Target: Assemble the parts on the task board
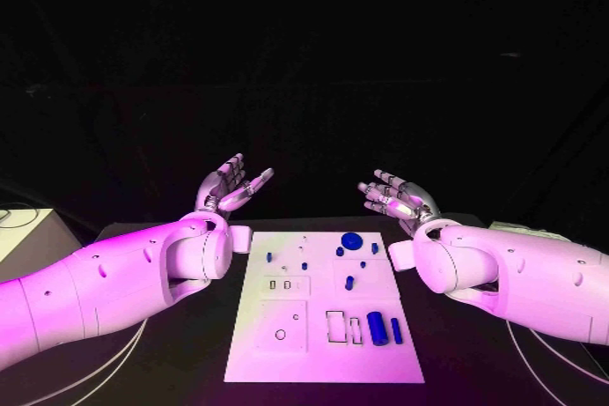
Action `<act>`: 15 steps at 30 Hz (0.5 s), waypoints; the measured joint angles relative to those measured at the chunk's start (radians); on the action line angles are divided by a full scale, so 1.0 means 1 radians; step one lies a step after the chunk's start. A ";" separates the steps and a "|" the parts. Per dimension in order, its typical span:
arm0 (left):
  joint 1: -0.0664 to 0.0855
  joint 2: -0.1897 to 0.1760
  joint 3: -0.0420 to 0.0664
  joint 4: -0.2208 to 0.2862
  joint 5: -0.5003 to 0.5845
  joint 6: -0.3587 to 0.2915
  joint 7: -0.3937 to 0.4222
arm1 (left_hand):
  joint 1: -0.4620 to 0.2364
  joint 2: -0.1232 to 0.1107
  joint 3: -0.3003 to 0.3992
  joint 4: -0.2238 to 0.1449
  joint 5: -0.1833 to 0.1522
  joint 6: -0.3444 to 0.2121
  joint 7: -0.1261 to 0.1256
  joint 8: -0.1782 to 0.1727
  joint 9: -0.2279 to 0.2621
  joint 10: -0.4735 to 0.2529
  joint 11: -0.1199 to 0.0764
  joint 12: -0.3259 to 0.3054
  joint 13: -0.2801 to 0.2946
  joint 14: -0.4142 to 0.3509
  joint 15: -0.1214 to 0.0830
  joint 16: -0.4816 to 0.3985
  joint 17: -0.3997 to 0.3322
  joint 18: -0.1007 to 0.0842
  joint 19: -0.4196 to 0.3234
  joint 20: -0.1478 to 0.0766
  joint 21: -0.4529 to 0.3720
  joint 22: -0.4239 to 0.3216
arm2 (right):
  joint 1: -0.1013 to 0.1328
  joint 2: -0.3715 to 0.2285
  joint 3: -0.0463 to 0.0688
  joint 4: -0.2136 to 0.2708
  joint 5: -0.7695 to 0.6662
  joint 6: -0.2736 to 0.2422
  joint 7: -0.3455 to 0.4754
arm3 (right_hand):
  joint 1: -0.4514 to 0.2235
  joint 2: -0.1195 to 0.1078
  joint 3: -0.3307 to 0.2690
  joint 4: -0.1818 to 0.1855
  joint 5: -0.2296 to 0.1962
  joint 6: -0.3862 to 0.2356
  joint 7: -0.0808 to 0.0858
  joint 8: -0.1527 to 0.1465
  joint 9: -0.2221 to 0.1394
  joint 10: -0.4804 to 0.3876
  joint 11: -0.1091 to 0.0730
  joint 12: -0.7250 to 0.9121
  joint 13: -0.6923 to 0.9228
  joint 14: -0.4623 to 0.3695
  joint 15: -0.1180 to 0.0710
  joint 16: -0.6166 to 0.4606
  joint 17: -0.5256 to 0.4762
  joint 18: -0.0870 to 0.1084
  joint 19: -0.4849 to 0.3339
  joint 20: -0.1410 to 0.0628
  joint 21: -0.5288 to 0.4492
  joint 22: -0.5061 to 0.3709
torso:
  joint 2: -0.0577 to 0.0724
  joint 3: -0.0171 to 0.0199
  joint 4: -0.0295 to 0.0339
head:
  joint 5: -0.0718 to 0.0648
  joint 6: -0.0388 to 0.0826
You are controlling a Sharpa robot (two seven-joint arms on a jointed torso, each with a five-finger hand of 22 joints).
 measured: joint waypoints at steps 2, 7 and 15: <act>0.002 0.001 0.000 -0.003 0.004 0.017 0.004 | 0.017 -0.001 0.005 0.005 0.000 0.003 -0.001 0.001 0.001 0.004 0.004 0.001 0.002 0.007 0.006 0.001 0.002 0.010 0.005 0.005 0.001 0.001 | 0.012 -0.001 -0.009 -0.005 -0.010 0.035 -0.018 | 0.022 -0.002 0.007 -0.007 0.000 0.016 0.001 0.001 0.003 0.020 0.002 0.005 0.001 0.021 0.000 0.004 0.003 0.007 0.016 0.002 0.003 0.002 | 0.000 0.0000 0.0001 | 0.000 0.000; 0.002 -0.020 -0.001 0.011 0.006 0.046 0.007 | 0.060 0.014 0.031 0.014 0.000 0.070 0.004 0.023 0.015 0.077 0.036 0.014 0.010 0.076 0.030 0.020 0.016 0.016 0.061 0.034 0.027 0.014 | 0.026 -0.001 -0.017 -0.043 -0.085 0.070 -0.043 | 0.083 -0.012 0.029 -0.043 -0.019 0.112 0.007 0.030 0.024 0.136 -0.005 0.024 0.011 0.152 -0.011 0.034 0.021 0.031 0.111 0.004 0.032 0.014 | 0.002 -0.0003 0.0010 | -0.001 -0.014; 0.005 -0.082 0.001 0.059 -0.019 0.087 0.006 | 0.075 0.095 0.143 -0.013 -0.020 0.530 0.044 0.183 0.113 0.678 0.048 0.132 0.051 0.653 0.003 0.204 0.122 0.057 0.534 0.036 0.230 0.099 | 0.059 -0.005 -0.014 -0.093 -0.411 0.057 -0.077 | 0.158 -0.043 0.068 -0.113 -0.027 0.439 0.037 0.120 0.087 0.492 -0.047 0.062 0.025 0.452 -0.067 0.106 0.060 0.078 0.380 -0.010 0.120 0.042 | 0.028 0.0006 0.0086 | -0.018 -0.030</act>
